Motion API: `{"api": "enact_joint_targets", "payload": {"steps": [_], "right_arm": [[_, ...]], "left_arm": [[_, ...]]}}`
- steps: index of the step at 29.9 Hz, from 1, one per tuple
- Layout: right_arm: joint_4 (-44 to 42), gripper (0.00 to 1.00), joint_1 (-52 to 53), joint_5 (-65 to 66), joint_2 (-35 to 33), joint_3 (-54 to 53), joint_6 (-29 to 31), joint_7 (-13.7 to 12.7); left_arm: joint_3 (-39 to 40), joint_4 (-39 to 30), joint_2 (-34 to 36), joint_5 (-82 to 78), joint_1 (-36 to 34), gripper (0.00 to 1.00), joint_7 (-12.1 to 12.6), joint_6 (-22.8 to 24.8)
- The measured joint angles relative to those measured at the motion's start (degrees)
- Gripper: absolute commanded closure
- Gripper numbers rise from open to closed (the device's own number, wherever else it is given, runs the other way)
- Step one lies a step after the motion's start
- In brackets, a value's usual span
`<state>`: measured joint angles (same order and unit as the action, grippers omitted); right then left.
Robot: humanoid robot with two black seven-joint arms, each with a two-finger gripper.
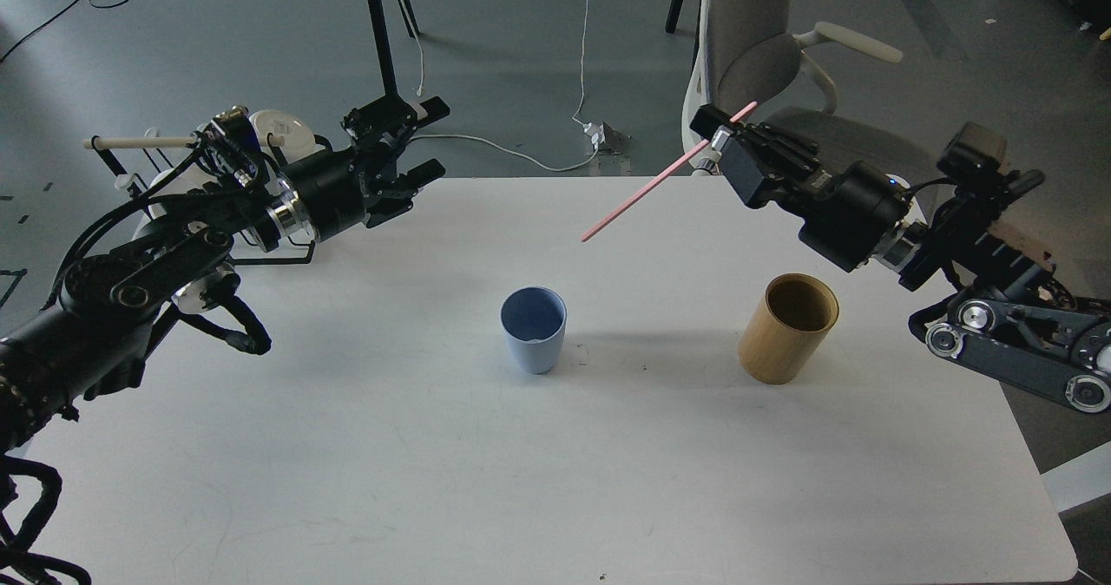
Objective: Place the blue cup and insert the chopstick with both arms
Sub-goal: 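Carry the pink straw with the right gripper over the blue cup, then lower the straw into the blue cup, release, and raise the right gripper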
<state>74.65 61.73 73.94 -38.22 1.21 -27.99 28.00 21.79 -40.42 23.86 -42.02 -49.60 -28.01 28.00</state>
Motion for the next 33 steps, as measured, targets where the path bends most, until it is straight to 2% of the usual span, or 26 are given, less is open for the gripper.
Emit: {"api": "enact_joint_targets", "payload": {"steps": [8, 19, 24, 26, 28, 30, 33], "right_arm": [[-2.36, 1.0, 8.16, 0.85, 3.75, 8.86, 0.0, 0.0], [-2.83, 1.0, 8.41, 2.12, 7.52, 13.94, 0.0, 0.0], [-5.58, 0.99, 7.53, 2.17, 9.8, 14.79, -0.01, 0.0], [-6.48, 0.93, 6.62, 2.18, 10.57, 14.87, -0.01, 0.0], [-7.56, 0.81, 5.86, 2.18, 11.57, 14.88, -0.01, 0.0], [-8.88, 0.58, 5.04, 2.18, 12.98, 14.87, -0.01, 0.0], [-10.36, 0.33, 4.31, 2.08, 14.68, 14.54, -0.01, 0.0]], "left_arm": [[0.0, 0.19, -0.13, 0.02, 0.03, 0.02, 0.0, 0.0], [0.03, 0.96, -0.22, 0.02, 0.03, 0.02, 0.0, 0.0], [0.23, 0.97, -0.28, 0.02, 0.05, 0.02, 0.0, 0.0], [0.32, 0.97, -0.47, 0.02, 0.07, 0.02, 0.0, 0.0], [0.36, 1.02, -0.54, 0.01, 0.08, 0.01, 0.0, 0.0], [0.36, 1.04, -0.56, 0.02, 0.1, 0.02, 0.0, 0.0], [0.38, 1.05, -0.57, 0.02, 0.1, 0.02, 0.0, 0.0]]}}
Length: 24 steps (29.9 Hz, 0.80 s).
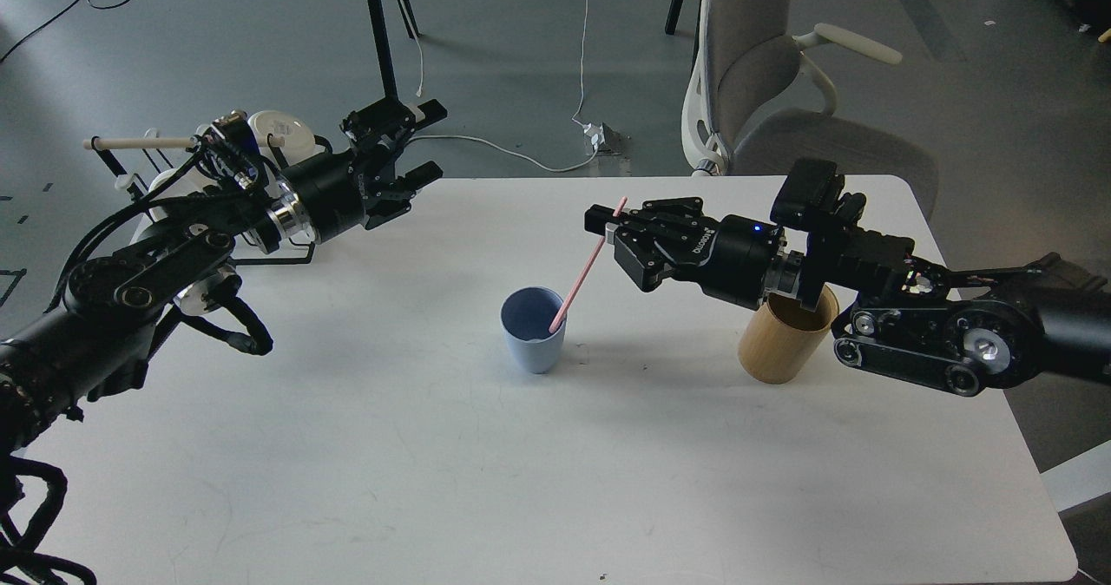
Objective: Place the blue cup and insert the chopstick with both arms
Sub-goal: 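Lower the straw into the blue cup, release, and raise the right gripper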
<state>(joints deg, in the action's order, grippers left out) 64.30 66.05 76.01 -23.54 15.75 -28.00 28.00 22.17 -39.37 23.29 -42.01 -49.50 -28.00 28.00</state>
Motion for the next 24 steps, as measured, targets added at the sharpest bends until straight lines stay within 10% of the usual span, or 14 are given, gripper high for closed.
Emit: {"api": "enact_joint_targets", "payload": {"steps": [5, 13, 24], "right_arm": [[-0.65, 0.08, -0.89, -1.03, 2.09, -2.01, 0.0, 0.0], [0.26, 0.06, -2.48, -11.08, 2.55, -11.5, 0.0, 0.0], [11.7, 0.03, -15.58, -58.76, -4.1, -33.7, 2.85, -0.01]], "left_arm": [[0.1, 0.0, 0.0, 0.3, -0.03, 0.02, 0.0, 0.0], [0.09, -0.11, 0.48, 3.49, -0.23, 0.02, 0.0, 0.0], [11.07, -0.53, 2.66, 14.24, 4.37, 0.01, 0.01, -0.01]]}}
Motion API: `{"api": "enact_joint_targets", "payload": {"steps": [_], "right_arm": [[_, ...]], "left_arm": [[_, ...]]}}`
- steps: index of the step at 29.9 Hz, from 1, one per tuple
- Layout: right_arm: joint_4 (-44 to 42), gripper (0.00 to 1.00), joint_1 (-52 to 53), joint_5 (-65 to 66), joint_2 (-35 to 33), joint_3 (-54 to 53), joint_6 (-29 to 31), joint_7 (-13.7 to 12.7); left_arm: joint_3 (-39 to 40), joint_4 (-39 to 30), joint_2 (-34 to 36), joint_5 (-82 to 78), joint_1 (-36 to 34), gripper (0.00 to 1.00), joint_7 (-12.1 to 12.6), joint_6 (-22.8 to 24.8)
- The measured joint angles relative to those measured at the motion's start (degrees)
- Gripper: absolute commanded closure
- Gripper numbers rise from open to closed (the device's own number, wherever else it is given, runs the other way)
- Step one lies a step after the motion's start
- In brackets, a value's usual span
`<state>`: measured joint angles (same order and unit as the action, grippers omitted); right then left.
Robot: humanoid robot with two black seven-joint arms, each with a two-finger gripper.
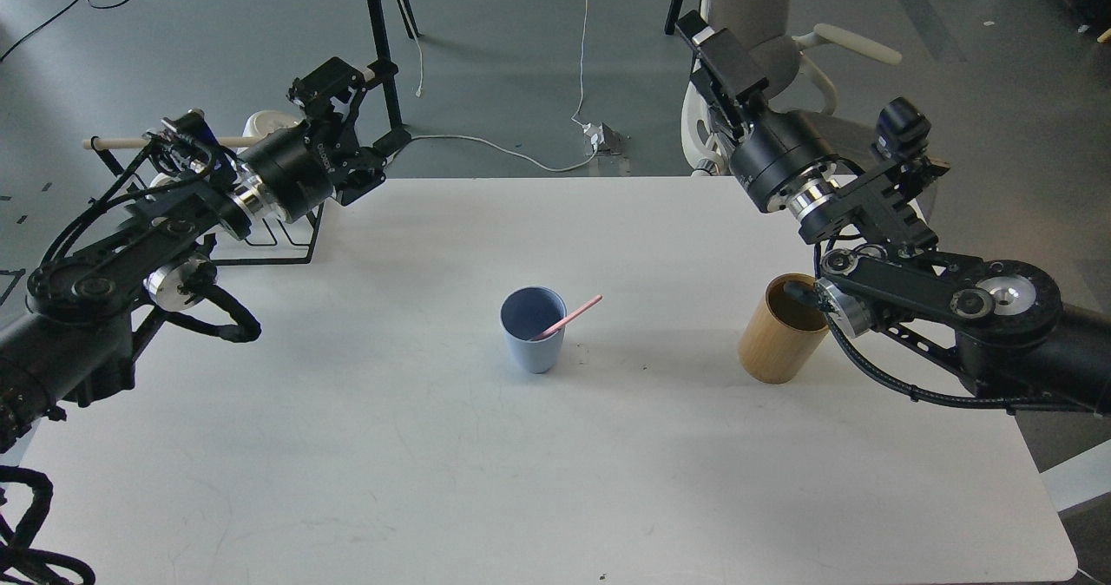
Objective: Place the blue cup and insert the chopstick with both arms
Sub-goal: 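Lower the straw into the blue cup, release, and raise the right gripper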
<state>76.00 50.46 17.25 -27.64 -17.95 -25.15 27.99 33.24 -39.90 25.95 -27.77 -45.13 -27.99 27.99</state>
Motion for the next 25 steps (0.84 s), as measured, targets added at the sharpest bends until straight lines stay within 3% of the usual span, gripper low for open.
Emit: {"api": "enact_joint_targets", "payload": {"steps": [6, 9, 15, 25], "right_arm": [[2.15, 0.01, -11.52, -4.18, 0.13, -13.15, 19.95, 0.0], [1.55, 0.01, -13.77, -4.32, 1.03, -15.28, 25.36, 0.0], [1.27, 0.01, -14.34, -4.18, 5.87, -15.96, 26.3, 0.0], [1.64, 0.01, -14.97, -4.24, 6.55, -18.55, 26.47, 0.0]], "left_arm": [[3.98, 0.25, -0.2, 6.0, 3.37, 0.01, 0.0, 0.0], [4.25, 0.05, -0.47, 6.31, 4.07, 0.01, 0.0, 0.0], [4.48, -0.33, -2.0, 6.49, 4.27, 0.01, 0.0, 0.01], [4.81, -0.32, -3.17, 6.5, 4.21, 0.01, 0.0, 0.01]]}}
